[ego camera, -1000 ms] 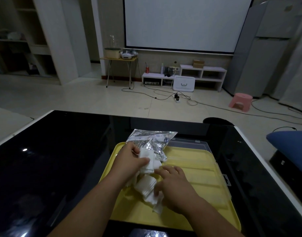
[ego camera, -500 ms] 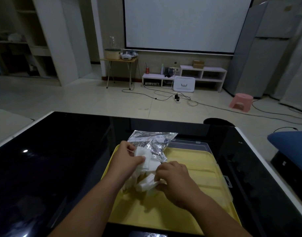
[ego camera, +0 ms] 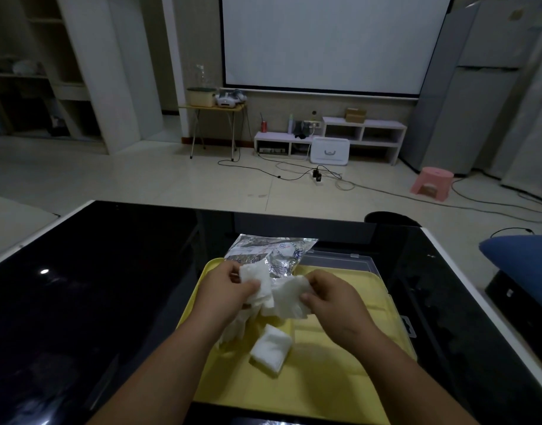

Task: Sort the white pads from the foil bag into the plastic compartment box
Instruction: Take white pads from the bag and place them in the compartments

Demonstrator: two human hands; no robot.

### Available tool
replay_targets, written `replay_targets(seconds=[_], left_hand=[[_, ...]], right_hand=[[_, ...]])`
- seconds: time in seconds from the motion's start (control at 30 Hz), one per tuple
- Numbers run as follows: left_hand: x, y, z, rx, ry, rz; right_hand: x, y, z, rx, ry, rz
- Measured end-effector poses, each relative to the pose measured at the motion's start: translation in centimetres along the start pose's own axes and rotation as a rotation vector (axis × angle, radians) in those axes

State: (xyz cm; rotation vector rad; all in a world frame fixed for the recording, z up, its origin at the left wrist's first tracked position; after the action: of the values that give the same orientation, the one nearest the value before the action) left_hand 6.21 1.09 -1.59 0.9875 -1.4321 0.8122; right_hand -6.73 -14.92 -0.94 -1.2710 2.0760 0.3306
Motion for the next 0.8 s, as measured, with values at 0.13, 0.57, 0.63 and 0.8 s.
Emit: replay_targets(seconds=[0.13, 0.57, 0.63, 0.8], left_hand=[[-0.3, 0.2, 0.6, -0.061, 0.007, -0.024], [-0.1, 1.2, 2.2, -0.259, 0.102, -0.093], [-0.1, 1.3, 2.3, -0.288, 0.091, -0.091], [0.0, 1.4, 2.4, -0.317, 0.103, -0.096]], right_hand=[[-0.3, 0.0, -0.3, 0.012, -0.282, 0.053], [-0.6, 0.2, 0.5, -0.070, -0.587, 0.183], [-0.6, 0.2, 0.5, -0.067, -0.571, 0.179], [-0.5, 0.2, 0.4, -0.039, -0.527, 0.182]])
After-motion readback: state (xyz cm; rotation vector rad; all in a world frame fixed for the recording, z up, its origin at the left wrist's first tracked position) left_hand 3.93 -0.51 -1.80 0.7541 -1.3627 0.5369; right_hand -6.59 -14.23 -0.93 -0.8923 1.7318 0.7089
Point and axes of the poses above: each hand's wrist, its own y-axis away from the middle knuckle, its own z-axis out of the palm, x = y × z, the point moved 4 cm from there along -y, towards the middle knuckle, and after that the axes turned 10 degrees about y, right-handed, at the moved point
